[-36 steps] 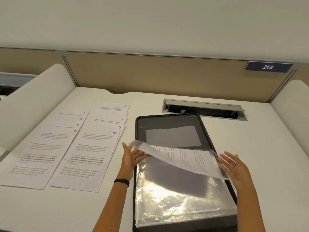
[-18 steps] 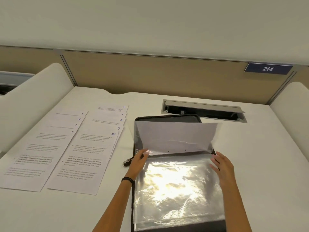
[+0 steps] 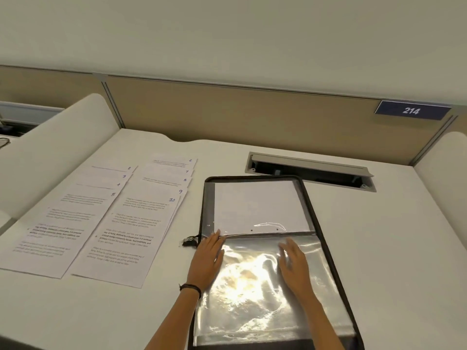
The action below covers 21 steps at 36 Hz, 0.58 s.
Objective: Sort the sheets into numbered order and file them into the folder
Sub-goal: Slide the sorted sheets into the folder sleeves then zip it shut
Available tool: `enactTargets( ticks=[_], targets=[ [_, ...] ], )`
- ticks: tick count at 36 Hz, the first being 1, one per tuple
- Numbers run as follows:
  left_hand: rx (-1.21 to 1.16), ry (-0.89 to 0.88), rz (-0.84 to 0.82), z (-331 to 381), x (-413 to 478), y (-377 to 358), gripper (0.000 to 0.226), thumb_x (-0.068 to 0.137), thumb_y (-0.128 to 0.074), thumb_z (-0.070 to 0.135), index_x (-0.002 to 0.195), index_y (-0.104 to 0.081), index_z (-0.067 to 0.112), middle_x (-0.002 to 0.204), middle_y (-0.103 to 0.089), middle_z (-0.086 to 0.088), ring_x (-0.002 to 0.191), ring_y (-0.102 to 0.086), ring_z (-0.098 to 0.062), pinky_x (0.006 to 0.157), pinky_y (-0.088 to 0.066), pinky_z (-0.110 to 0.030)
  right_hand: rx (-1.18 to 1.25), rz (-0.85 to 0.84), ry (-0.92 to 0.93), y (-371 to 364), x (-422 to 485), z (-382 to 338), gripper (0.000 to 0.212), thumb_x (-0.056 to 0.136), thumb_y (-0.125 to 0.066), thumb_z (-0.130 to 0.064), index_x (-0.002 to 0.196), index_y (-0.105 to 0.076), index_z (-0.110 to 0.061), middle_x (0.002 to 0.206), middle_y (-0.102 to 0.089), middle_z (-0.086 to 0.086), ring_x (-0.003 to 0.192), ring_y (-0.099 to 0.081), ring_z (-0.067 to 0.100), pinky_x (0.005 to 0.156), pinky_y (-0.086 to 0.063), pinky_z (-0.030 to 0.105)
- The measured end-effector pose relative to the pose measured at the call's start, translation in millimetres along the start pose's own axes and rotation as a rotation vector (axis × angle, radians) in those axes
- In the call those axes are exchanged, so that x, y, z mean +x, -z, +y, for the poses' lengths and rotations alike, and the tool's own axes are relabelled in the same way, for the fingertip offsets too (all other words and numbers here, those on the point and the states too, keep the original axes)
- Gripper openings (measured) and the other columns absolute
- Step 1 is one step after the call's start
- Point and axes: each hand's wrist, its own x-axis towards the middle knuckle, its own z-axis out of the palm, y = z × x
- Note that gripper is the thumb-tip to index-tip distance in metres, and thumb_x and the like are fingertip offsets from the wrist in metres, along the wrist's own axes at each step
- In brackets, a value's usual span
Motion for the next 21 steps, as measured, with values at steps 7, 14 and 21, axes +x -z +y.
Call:
enactTargets(
  ticks=[7, 14, 21],
  targets=[
    [0.046, -0.004, 0.051, 6, -1, 1, 0.065, 0.098, -0.004, 0.053, 0.145, -0.037, 0.022, 0.152, -0.031, 0.006, 0.141, -0.028, -0.011, 0.117, -0.012, -0.025, -0.169, -0.067, 0.138, -1, -12, 3, 0.055, 0.095, -0.020, -0.041, 0.146, -0.028, -0.024, 0.154, -0.022, -0.010, 0.143, -0.016, 0.005, 0.117, -0.023, 0.035],
    [0.070, 0.005, 0.074, 13, -1, 4, 0.068, 0.099, -0.003, 0.051, 0.142, -0.044, 0.019, 0.150, -0.037, 0.003, 0.138, -0.033, -0.012, 0.116, -0.010, -0.022, -0.270, -0.100, 0.197, -7, -15, 13, 0.060, 0.094, -0.005, -0.048, 0.150, -0.005, -0.026, 0.157, 0.002, -0.012, 0.144, 0.007, 0.002, 0.119, -0.005, 0.028],
    [0.067, 0.009, 0.097, 17, -3, 3, 0.064, 0.101, -0.006, 0.047, 0.140, -0.046, 0.017, 0.147, -0.042, 0.000, 0.136, -0.037, -0.014, 0.116, -0.010, -0.022, -0.352, -0.101, 0.202, -10, -14, 19, 0.058, 0.096, -0.006, -0.045, 0.149, -0.007, -0.022, 0.158, -0.004, -0.005, 0.146, 0.000, 0.009, 0.117, 0.003, 0.022]
  ],
)
